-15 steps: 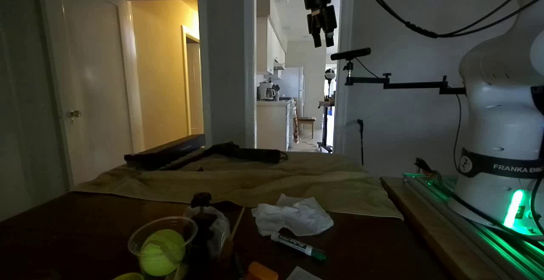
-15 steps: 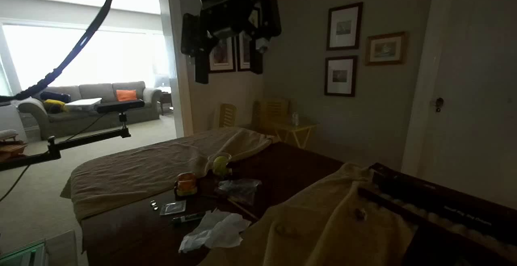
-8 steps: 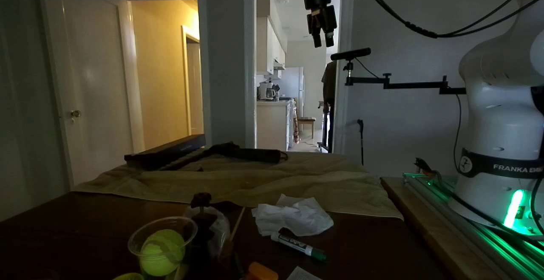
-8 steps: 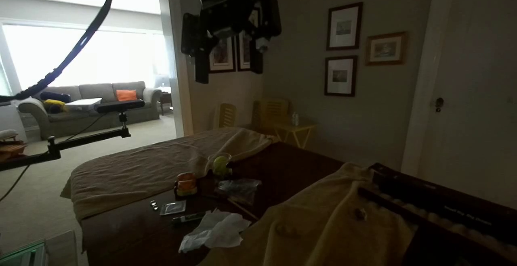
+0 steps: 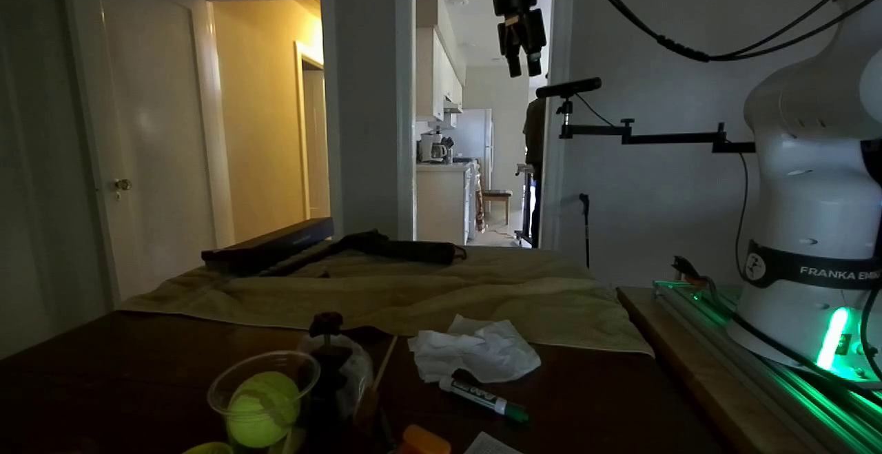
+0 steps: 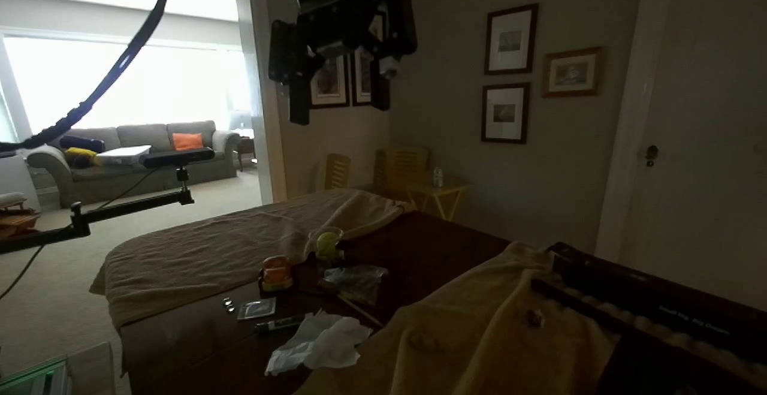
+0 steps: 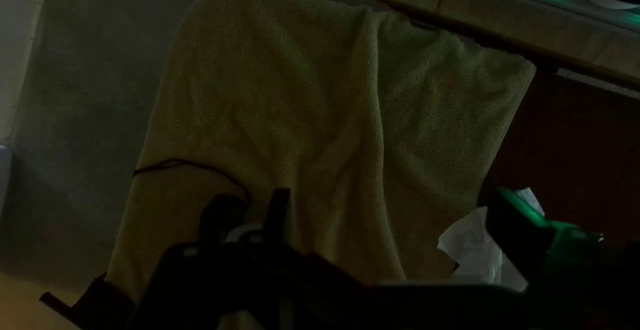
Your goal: Pick up the napkin and wipe the table
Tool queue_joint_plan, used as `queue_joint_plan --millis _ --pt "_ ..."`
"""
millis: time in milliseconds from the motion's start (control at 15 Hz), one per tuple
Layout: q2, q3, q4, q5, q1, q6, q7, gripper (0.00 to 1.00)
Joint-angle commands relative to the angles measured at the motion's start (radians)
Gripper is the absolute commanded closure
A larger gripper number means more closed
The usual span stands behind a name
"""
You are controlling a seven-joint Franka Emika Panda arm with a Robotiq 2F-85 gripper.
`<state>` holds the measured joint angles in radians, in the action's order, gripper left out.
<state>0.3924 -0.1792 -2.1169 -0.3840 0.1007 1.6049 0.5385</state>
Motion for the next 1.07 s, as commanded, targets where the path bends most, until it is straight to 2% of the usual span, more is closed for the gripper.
queue_joint_plan --millis 0,467,1000 --pt "-0.014 -0.043 0.004 -0.013 -0.004 0.042 0.061 0.00" --pt "-0.074 -0.106 -0.003 -0.006 0.010 0.199 0.216 0.00" --pt "-0.155 -0.038 -0.138 -0.011 -0.005 0.409 0.185 0.00"
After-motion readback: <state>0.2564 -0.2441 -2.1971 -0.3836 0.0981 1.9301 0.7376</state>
